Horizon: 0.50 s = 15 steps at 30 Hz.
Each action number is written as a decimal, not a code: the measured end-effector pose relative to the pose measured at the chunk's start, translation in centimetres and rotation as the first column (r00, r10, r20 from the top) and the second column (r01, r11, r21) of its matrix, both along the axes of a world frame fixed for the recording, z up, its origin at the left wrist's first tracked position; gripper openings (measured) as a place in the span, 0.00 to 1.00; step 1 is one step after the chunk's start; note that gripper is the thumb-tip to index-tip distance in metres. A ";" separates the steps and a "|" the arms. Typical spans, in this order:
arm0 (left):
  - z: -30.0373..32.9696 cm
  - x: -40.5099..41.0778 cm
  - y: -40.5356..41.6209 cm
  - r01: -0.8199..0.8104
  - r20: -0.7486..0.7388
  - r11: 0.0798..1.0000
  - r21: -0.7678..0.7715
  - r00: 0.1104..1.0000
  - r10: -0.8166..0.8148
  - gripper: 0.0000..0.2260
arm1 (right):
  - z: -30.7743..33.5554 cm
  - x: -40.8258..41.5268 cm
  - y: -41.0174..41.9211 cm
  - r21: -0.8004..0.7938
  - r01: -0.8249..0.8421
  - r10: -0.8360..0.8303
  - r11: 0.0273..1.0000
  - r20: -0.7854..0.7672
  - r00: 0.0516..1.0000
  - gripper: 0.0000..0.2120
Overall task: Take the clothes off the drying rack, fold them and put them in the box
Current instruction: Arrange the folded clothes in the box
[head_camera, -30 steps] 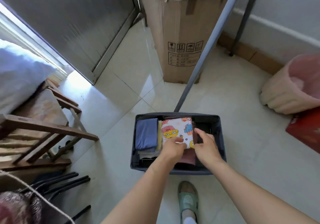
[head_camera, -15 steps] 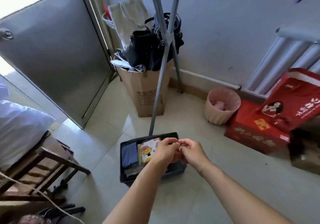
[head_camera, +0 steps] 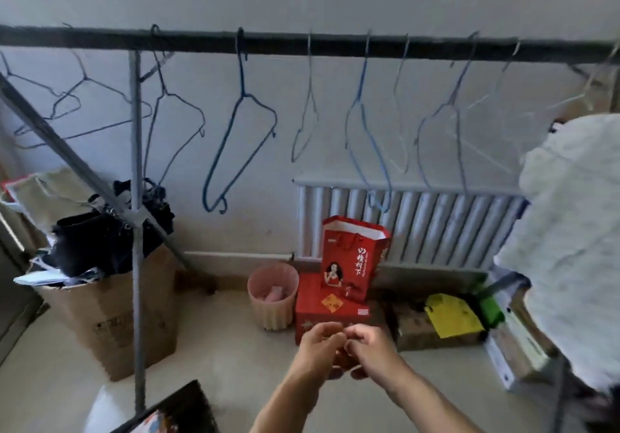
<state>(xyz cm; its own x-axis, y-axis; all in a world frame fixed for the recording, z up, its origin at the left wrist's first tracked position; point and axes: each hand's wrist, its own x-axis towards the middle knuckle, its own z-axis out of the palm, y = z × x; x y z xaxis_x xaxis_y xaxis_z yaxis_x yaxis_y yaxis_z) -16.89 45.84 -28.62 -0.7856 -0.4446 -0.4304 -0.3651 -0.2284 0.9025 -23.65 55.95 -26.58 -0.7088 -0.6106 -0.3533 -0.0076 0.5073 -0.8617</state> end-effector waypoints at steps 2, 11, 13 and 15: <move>2.0 -3.3 3.9 0.046 -0.044 0.999 -0.018 0.998 -0.047 0.08 | 1.7 -2.7 4.2 -0.027 0.071 -0.072 0.997 -0.051 0.996 0.10; 9.4 -13.6 19.0 0.262 -0.193 0.965 -0.026 0.946 -0.262 0.09 | 7.8 -11.9 20.5 -0.155 0.299 -0.324 0.941 -0.169 0.931 0.09; 10.6 -15.2 21.4 0.300 -0.211 0.953 -0.038 0.930 -0.302 0.08 | 9.3 -13.6 23.1 -0.169 0.339 -0.370 0.926 -0.208 0.906 0.10; 11.7 -17.2 23.5 0.333 -0.240 0.940 -0.074 0.909 -0.341 0.09 | 10.8 -15.6 25.3 -0.216 0.386 -0.431 0.897 -0.236 0.871 0.11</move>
